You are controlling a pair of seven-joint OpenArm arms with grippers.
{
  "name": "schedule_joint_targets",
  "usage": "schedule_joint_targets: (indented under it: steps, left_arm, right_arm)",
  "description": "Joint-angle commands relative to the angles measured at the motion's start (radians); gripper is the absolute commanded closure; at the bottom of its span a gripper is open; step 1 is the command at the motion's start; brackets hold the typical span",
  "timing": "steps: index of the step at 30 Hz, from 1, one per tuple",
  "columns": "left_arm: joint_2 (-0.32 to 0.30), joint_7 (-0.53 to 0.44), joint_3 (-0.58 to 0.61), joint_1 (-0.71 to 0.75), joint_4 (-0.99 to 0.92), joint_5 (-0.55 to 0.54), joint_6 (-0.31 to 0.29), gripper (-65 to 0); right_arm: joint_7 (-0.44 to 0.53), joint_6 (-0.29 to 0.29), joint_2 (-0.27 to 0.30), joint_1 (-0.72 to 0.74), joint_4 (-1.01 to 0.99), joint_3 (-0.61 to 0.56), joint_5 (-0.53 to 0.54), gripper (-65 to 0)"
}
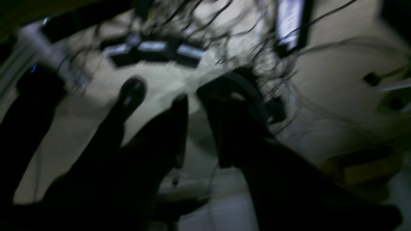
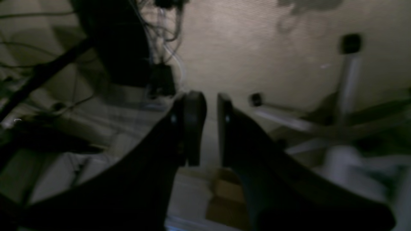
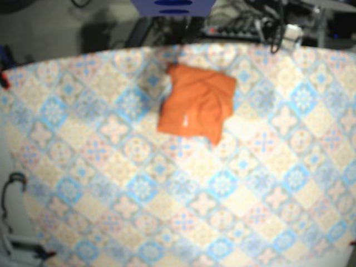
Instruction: Fold the T-shirt properly
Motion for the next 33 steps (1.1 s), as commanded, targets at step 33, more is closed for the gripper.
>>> schedule_joint_targets:
  steps: [33]
  left_arm:
    - [0.269, -0.384, -0.060, -0.090, -0.151, -0.100, 0.338, -14.3]
  right_arm:
    - [0.122, -0.134, -0.233, 0.249, -0.094, 0.357, 0.287, -9.5]
